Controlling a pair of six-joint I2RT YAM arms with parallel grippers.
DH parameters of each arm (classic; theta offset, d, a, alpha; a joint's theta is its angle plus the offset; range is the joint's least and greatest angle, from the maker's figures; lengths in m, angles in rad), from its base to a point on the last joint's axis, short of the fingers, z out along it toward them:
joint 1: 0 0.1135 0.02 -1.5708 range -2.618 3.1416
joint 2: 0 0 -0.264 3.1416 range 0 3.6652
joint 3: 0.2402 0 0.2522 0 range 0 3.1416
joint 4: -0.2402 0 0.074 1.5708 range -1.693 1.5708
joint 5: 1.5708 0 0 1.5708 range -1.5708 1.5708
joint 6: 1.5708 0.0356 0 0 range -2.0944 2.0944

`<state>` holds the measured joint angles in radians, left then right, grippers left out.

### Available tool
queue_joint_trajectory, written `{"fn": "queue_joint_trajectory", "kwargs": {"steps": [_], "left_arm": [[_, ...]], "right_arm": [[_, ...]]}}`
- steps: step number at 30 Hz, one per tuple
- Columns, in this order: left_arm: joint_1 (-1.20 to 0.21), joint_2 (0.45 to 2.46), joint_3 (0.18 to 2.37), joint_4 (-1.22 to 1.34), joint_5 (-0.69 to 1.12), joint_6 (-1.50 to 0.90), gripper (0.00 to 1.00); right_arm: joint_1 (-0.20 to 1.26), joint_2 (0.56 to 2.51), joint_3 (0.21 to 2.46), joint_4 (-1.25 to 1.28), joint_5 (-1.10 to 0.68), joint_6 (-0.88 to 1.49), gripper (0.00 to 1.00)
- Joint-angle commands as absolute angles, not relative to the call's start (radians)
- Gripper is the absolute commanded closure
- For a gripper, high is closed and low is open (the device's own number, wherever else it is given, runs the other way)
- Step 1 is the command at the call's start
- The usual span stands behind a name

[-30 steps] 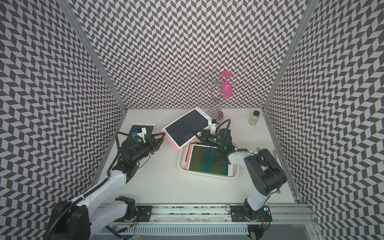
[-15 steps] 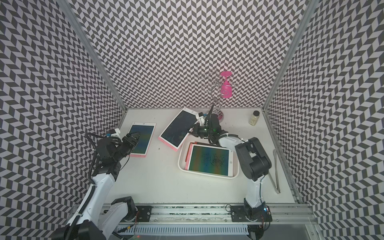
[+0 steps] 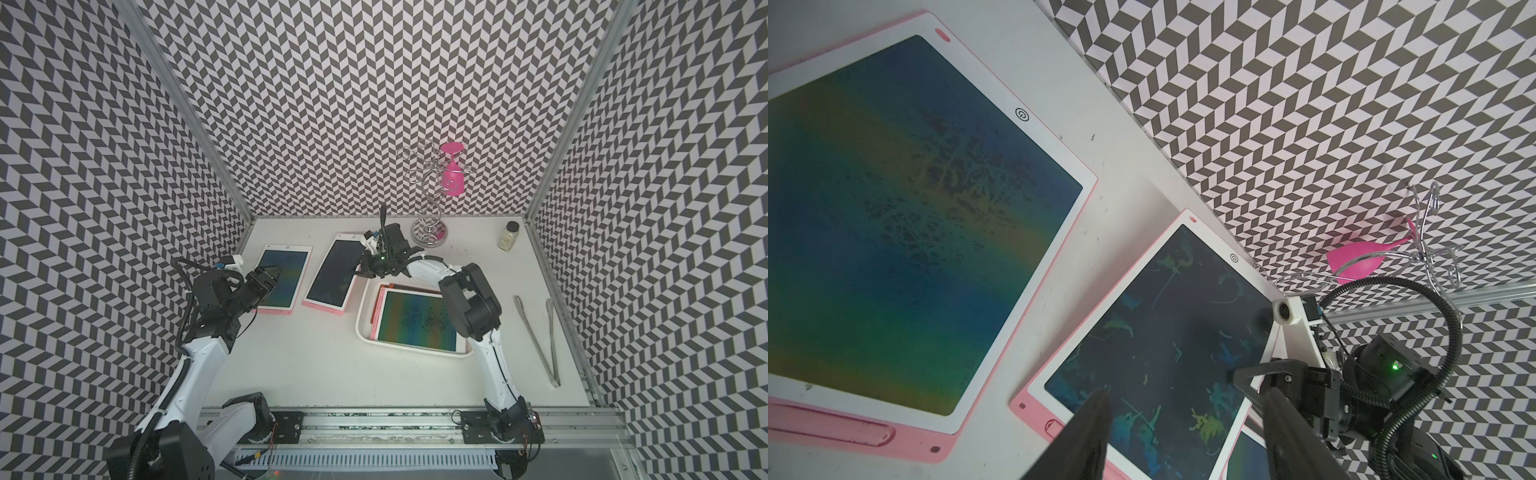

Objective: Take out the writing tablet from the storage box
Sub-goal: Place the writing tablet at the center of the board.

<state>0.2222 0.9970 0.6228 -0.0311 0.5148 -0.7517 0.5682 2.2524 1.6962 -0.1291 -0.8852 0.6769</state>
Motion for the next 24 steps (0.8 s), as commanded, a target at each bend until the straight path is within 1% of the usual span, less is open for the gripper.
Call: {"fn": "queue_joint_trajectory", "kwargs": {"steps": [1, 7, 11, 16, 18, 24], "left_arm": [[0.233, 1.013, 0.644, -0.027, 0.531, -0.719, 0.40], [0.240, 1.038, 0.639, -0.009, 0.548, -0.718, 0.40], [0.242, 1.043, 0.636, 0.001, 0.554, -0.721, 0.40], [0.242, 1.045, 0.622, 0.014, 0.560, -0.725, 0.40], [0.242, 1.049, 0.616, 0.019, 0.561, -0.729, 0.40], [0.241, 1.073, 0.614, 0.031, 0.586, -0.730, 0.41]], "right_arm": [[0.580, 2.291, 1.750, -0.111, -0.920, 0.668, 0.94], [0.589, 2.351, 1.815, -0.161, -0.966, 0.660, 0.92], [0.586, 2.371, 1.842, -0.199, -0.961, 0.635, 0.90], [0.589, 2.402, 1.901, -0.278, -0.967, 0.592, 0.84], [0.589, 2.418, 1.927, -0.305, -0.972, 0.579, 0.79], [0.591, 2.462, 1.981, -0.375, -0.983, 0.547, 0.74]]}}
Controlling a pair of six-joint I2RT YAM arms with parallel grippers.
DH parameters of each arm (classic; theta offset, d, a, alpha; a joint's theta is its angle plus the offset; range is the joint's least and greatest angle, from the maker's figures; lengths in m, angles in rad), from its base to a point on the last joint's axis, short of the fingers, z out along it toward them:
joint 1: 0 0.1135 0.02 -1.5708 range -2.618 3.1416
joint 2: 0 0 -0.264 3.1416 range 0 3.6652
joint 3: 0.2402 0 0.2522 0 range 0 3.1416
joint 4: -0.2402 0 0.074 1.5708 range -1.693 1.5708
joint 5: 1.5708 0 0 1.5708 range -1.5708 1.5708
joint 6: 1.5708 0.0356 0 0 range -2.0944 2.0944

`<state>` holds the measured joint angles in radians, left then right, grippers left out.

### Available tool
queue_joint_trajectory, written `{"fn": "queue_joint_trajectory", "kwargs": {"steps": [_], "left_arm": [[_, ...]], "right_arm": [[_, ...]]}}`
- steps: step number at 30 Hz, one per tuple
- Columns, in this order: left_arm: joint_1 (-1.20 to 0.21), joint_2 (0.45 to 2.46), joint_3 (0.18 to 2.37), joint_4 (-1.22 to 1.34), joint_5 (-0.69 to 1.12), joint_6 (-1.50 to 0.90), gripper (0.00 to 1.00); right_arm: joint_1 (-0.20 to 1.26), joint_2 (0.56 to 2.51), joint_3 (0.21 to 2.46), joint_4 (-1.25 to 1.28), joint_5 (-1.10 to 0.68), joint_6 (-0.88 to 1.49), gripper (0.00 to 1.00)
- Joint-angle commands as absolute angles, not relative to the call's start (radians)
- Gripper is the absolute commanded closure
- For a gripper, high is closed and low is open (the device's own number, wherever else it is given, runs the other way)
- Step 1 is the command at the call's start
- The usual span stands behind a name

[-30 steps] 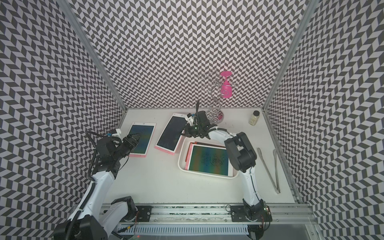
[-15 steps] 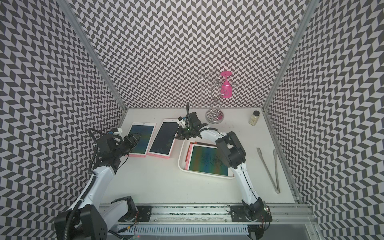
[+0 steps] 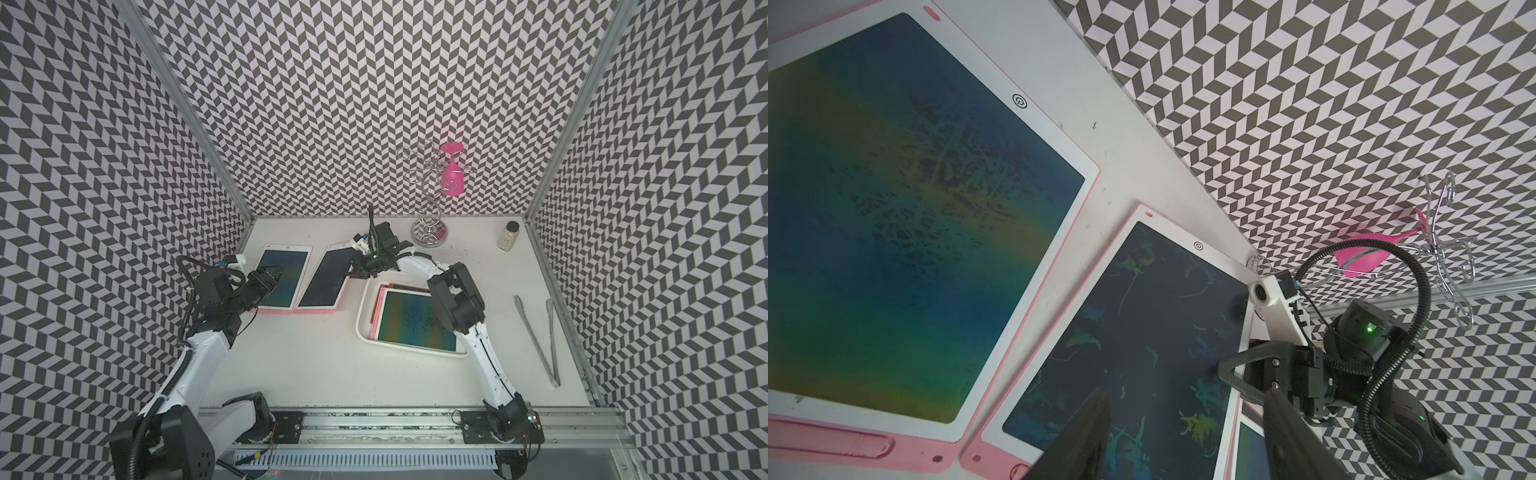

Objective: Take out the writing tablet from the storage box
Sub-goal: Place the writing tablet at the center of the board.

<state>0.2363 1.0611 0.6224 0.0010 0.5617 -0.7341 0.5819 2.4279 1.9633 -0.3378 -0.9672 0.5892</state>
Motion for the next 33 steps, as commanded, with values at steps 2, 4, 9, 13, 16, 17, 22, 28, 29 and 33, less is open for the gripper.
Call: {"fn": "queue_joint_trajectory", "kwargs": {"steps": [2, 4, 9, 13, 16, 17, 22, 28, 29, 33], "left_arm": [[0.243, 1.087, 0.613, 0.033, 0.598, -0.731, 0.41], [0.245, 1.099, 0.610, 0.041, 0.612, -0.733, 0.42], [0.247, 1.109, 0.603, 0.050, 0.622, -0.732, 0.43], [0.247, 1.105, 0.602, 0.040, 0.623, -0.729, 0.43], [0.248, 1.103, 0.600, 0.038, 0.629, -0.727, 0.43], [0.247, 1.104, 0.600, 0.037, 0.631, -0.727, 0.43], [0.247, 1.102, 0.593, 0.045, 0.646, -0.732, 0.43], [0.248, 1.086, 0.582, 0.040, 0.658, -0.732, 0.44], [0.247, 1.082, 0.582, 0.035, 0.659, -0.729, 0.46], [0.247, 1.070, 0.577, 0.025, 0.665, -0.729, 0.46]], "right_arm": [[0.592, 2.470, 1.992, -0.392, -0.972, 0.541, 0.69], [0.592, 2.476, 2.003, -0.407, -0.965, 0.534, 0.64], [0.593, 2.512, 2.063, -0.465, -0.946, 0.517, 0.53], [0.594, 2.538, 2.109, -0.509, -0.892, 0.509, 0.48], [0.594, 2.550, 2.135, -0.544, -0.820, 0.508, 0.45], [0.595, 2.552, 2.141, -0.554, -0.799, 0.508, 0.43], [0.597, 2.565, 2.154, -0.569, -0.697, 0.523, 0.39], [0.597, 2.585, 2.183, -0.557, -0.637, 0.574, 0.38], [0.597, 2.588, 2.184, -0.548, -0.635, 0.582, 0.38], [0.597, 2.598, 2.194, -0.549, -0.614, 0.600, 0.37]]}}
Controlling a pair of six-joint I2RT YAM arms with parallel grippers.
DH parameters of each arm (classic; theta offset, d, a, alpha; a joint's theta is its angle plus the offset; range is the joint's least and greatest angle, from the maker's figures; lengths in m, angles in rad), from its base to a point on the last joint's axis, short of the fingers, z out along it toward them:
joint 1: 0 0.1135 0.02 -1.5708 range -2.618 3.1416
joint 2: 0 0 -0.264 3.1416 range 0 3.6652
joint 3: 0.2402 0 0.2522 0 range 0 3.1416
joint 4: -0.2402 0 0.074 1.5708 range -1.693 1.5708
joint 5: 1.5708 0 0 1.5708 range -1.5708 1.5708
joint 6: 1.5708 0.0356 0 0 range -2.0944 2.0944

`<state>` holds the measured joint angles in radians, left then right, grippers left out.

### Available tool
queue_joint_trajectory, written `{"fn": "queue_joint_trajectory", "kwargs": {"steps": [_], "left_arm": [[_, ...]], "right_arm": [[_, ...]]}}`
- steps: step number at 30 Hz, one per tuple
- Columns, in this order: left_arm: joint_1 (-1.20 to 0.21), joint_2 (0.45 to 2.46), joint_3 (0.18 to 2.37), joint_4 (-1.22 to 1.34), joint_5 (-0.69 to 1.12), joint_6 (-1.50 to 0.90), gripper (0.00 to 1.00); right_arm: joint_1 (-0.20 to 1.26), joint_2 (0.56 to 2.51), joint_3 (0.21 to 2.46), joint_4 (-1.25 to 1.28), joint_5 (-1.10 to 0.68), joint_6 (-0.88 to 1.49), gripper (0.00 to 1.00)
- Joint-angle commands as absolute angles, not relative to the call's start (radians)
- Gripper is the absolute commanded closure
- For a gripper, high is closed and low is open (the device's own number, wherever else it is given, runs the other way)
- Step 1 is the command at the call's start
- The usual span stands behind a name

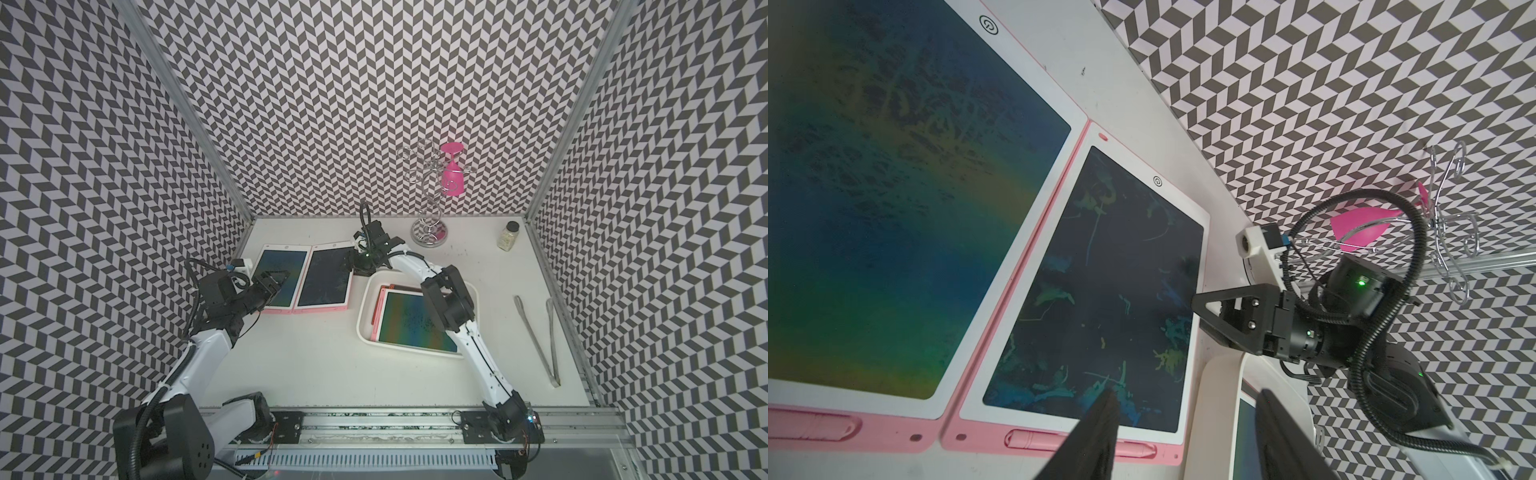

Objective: Take out the writing tablet from the storage box
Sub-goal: Place the writing tablet at the center of the board.

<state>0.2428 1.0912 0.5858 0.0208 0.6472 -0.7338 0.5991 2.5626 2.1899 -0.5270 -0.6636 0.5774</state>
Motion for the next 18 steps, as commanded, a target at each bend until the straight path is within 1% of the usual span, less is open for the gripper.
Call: {"fn": "queue_joint_trajectory", "kwargs": {"steps": [1, 4, 9, 11, 15, 18], "left_arm": [[0.247, 1.069, 0.577, 0.020, 0.664, -0.726, 0.46], [0.247, 1.072, 0.578, 0.017, 0.665, -0.720, 0.46], [0.247, 1.074, 0.578, 0.023, 0.673, -0.718, 0.46], [0.246, 1.074, 0.576, 0.020, 0.675, -0.714, 0.46], [0.246, 1.073, 0.574, 0.018, 0.675, -0.712, 0.45], [0.246, 1.075, 0.575, 0.009, 0.669, -0.706, 0.45]], "right_arm": [[0.597, 2.594, 2.187, -0.548, -0.605, 0.604, 0.37], [0.597, 2.578, 2.148, -0.512, -0.609, 0.622, 0.35], [0.598, 2.579, 2.146, -0.497, -0.600, 0.639, 0.34], [0.598, 2.585, 2.158, -0.503, -0.590, 0.639, 0.31], [0.598, 2.585, 2.176, -0.530, -0.550, 0.631, 0.30], [0.600, 2.559, 2.171, -0.554, -0.477, 0.617, 0.29]]}}
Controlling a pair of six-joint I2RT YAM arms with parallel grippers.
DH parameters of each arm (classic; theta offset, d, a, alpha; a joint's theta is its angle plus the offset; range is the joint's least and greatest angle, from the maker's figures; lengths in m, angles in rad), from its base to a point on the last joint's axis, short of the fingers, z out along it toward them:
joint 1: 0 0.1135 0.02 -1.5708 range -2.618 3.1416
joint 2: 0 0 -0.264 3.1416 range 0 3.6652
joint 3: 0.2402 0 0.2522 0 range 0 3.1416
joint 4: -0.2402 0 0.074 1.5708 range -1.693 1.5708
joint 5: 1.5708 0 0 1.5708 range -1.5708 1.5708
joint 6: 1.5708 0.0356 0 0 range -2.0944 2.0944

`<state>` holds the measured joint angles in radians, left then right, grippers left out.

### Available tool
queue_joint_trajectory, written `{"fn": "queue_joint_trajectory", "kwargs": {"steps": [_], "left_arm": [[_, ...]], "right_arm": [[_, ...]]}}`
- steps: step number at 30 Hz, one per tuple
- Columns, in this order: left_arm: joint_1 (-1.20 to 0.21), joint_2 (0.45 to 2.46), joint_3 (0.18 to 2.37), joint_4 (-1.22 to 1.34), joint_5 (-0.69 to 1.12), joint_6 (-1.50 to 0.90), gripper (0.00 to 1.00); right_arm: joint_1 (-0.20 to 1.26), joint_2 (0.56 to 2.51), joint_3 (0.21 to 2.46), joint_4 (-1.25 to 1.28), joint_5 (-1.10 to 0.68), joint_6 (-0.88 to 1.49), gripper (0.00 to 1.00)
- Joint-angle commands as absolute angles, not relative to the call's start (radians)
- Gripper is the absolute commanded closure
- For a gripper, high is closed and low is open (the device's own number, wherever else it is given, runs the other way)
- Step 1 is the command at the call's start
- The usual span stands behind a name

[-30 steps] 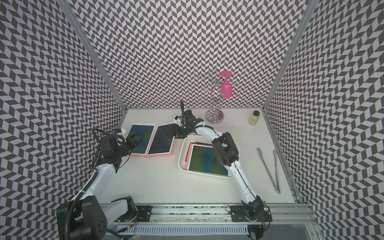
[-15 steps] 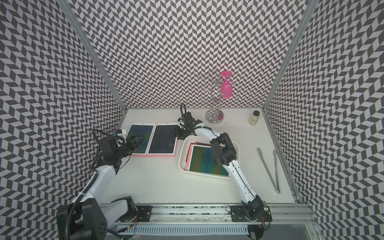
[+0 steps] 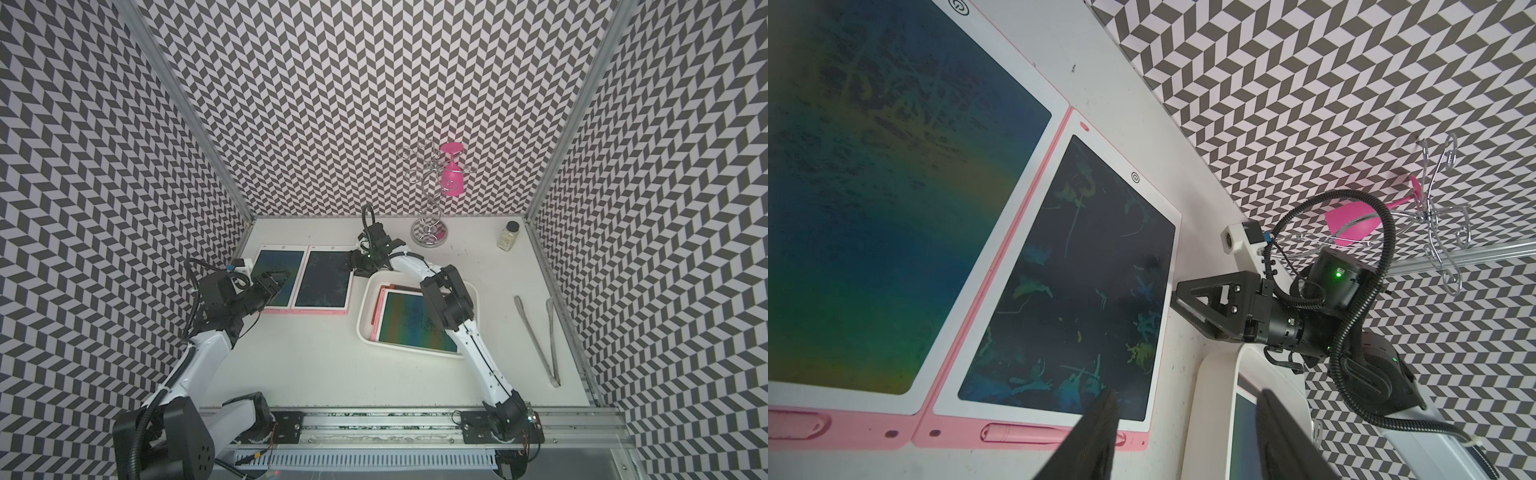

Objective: Take out the writing tablet from the storage box
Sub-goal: Place the writing tablet at the center of the board.

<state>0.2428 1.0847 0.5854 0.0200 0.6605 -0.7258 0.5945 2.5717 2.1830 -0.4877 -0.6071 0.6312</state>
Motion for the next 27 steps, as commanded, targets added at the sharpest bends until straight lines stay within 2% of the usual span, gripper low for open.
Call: {"fn": "queue_joint_trajectory", "kwargs": {"steps": [1, 7, 11, 15, 22, 27], "left_arm": [[0.246, 1.074, 0.575, 0.007, 0.667, -0.702, 0.45], [0.237, 1.074, 0.576, 0.006, 0.666, -0.689, 0.45], [0.212, 1.083, 0.587, 0.003, 0.671, -0.670, 0.43], [0.117, 1.117, 0.621, -0.010, 0.658, -0.645, 0.41], [-0.118, 1.233, 0.668, 0.022, 0.561, -0.655, 0.40], [-0.230, 1.343, 0.718, 0.037, 0.491, -0.648, 0.41]], "right_arm": [[0.603, 2.548, 2.169, -0.562, -0.450, 0.610, 0.29], [0.612, 2.462, 2.150, -0.604, -0.305, 0.569, 0.28], [0.612, 2.394, 2.140, -0.589, -0.342, 0.514, 0.29], [0.611, 2.263, 2.059, -0.549, -0.305, 0.455, 0.29], [0.561, 1.984, 1.810, -0.551, -0.219, 0.425, 0.29], [0.476, 1.718, 1.394, -0.454, -0.226, 0.467, 0.30]]}}
